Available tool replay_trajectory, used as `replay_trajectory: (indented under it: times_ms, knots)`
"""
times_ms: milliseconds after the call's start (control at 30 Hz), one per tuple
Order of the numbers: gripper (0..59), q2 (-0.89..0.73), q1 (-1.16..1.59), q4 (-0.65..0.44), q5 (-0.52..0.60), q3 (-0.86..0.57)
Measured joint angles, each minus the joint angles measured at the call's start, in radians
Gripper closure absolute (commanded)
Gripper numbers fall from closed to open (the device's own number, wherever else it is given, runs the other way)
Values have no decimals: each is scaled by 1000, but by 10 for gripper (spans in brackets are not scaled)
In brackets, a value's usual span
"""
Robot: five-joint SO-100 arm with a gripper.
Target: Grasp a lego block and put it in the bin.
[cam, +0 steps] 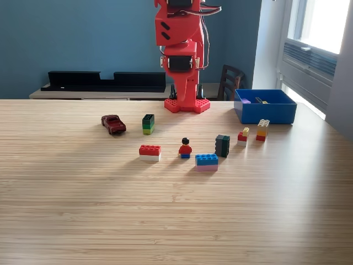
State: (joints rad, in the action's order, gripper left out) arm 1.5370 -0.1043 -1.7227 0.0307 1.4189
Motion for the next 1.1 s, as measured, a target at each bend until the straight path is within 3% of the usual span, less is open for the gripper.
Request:
replay_trajectory:
  times_ms: [633,1100]
  knots:
    - [586,0,-95,163,-6,86]
    - [586,0,-285,275,189,86]
